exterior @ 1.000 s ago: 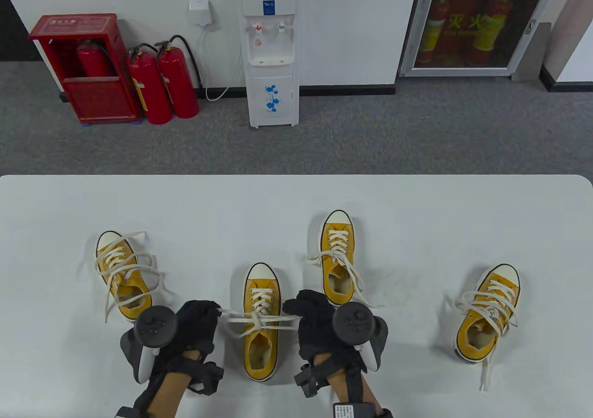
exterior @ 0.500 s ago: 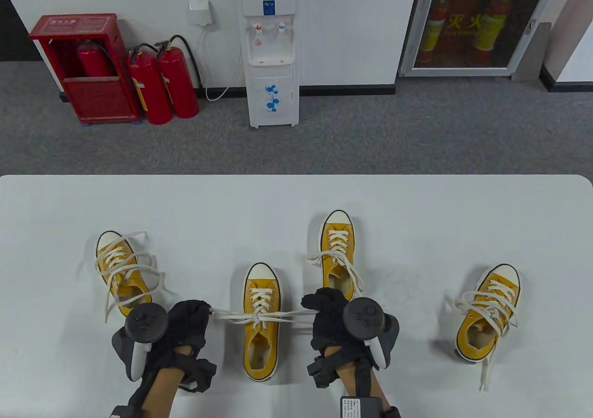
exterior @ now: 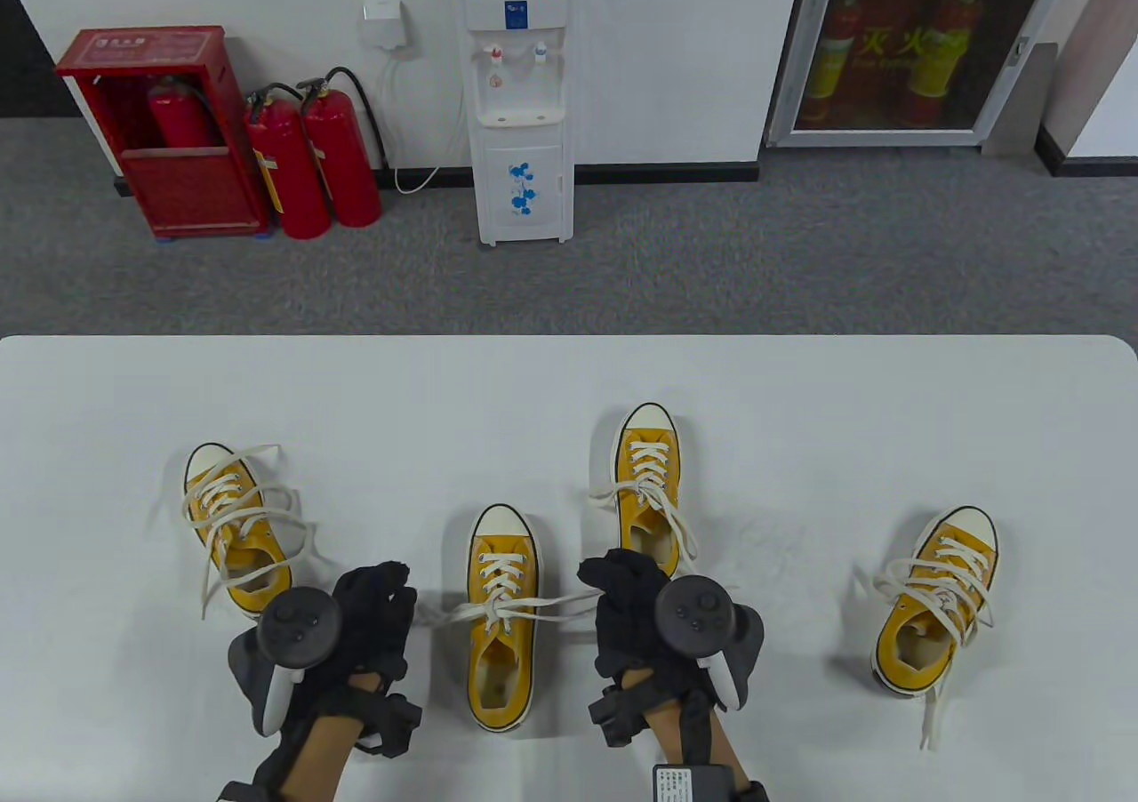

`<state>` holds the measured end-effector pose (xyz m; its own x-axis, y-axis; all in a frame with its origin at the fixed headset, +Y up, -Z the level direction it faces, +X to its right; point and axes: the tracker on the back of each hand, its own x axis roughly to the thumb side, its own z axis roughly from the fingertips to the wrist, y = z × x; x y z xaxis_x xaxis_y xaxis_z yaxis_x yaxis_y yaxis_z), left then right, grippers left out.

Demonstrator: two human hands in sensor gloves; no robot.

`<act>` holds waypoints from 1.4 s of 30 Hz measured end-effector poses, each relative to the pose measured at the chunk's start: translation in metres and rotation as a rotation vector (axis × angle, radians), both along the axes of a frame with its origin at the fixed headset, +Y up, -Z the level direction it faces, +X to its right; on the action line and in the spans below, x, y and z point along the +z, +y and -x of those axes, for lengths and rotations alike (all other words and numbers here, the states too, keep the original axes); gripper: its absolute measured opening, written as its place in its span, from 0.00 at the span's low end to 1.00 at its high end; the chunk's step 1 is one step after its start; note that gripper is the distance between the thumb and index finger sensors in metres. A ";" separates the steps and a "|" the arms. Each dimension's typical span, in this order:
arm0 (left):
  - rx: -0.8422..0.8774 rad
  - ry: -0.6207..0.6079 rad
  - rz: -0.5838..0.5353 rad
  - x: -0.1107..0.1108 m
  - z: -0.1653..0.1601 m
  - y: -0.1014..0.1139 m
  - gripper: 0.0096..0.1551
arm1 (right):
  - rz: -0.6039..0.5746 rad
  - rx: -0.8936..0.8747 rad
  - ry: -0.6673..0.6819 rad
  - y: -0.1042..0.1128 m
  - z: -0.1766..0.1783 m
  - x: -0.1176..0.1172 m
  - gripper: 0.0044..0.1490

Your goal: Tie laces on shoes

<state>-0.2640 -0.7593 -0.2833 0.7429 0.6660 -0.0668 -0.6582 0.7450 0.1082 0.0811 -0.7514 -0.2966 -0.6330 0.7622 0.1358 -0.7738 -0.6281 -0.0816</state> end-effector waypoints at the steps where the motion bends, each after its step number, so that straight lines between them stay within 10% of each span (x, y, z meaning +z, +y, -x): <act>1: -0.017 -0.020 -0.003 0.000 -0.002 0.001 0.34 | -0.008 0.008 0.007 0.001 0.002 0.001 0.29; 20: -0.422 -0.234 0.001 0.007 -0.038 0.012 0.48 | 0.123 0.403 0.198 -0.016 0.076 0.025 0.58; 30: -0.400 -0.226 0.036 0.004 -0.035 0.008 0.47 | 0.192 0.377 0.099 -0.013 0.079 0.024 0.45; 42: -0.395 -0.220 0.040 0.005 -0.034 0.009 0.48 | -0.035 0.257 -0.020 0.012 0.058 0.026 0.34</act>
<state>-0.2302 -0.7499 -0.2785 0.9389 0.3290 0.1012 -0.3270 0.9443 -0.0365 0.0228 -0.7390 -0.2705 -0.8081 0.5708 0.1454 -0.5871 -0.8005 -0.1204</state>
